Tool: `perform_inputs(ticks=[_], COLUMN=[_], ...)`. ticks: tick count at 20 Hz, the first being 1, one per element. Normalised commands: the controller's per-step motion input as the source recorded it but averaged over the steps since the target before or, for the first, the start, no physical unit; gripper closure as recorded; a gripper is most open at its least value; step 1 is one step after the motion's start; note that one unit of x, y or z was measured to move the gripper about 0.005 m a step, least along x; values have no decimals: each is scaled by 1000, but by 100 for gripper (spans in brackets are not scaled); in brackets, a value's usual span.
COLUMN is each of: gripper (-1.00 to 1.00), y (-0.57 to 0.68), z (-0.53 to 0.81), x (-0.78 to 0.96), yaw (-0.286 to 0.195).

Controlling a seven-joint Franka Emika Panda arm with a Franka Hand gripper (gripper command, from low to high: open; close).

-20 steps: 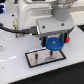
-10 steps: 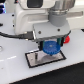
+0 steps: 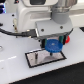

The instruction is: Insert the blue gear onto the right peg, followed by the red gear

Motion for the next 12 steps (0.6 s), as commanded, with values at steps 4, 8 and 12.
perform_inputs(ticks=[4,8,12], gripper=[100,100,100], y=[-126,-81,0], z=[-98,-279,100], x=[221,150,44], yaw=[0,0,0])
